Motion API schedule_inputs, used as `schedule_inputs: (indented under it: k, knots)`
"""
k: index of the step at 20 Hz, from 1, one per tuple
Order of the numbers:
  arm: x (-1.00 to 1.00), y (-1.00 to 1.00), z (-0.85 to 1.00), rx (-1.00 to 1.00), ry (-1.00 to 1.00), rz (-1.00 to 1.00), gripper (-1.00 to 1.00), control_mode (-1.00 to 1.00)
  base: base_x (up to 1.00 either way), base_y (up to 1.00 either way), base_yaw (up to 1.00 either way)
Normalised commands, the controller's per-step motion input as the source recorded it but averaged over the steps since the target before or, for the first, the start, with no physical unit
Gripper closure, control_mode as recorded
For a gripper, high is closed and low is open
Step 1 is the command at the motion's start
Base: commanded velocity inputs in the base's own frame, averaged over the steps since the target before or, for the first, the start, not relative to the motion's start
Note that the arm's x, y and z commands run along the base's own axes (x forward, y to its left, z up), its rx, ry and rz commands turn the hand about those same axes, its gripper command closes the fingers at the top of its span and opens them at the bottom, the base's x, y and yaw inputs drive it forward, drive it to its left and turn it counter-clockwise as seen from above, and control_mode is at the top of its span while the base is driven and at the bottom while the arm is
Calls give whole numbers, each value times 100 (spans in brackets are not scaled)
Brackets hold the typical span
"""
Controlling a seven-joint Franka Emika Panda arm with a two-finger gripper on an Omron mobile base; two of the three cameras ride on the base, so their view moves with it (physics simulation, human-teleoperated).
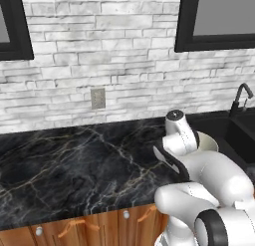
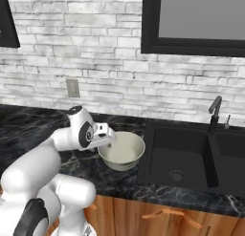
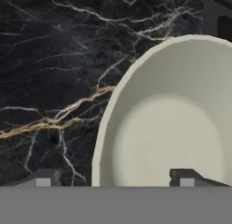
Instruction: Pick the cup and bowl from the counter and place them on the counter next to the sink.
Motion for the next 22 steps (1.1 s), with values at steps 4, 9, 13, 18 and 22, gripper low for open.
schedule_inputs:
  k: [4,9,13,18,22]
  knots:
    - [-19,0,83,7,-10,0,-100,-100,0,0,0]
    - [-48,-14,50,11,3,0,-100,-100,0,0,0]
    - [-63,-40,42,22,17,0,-100,-100,0,0,0]
    - [-53,-28,63,20,21,0,-100,-100,0,0,0]
    - [-64,-5,29,14,7,0,-100,-100,0,0,0]
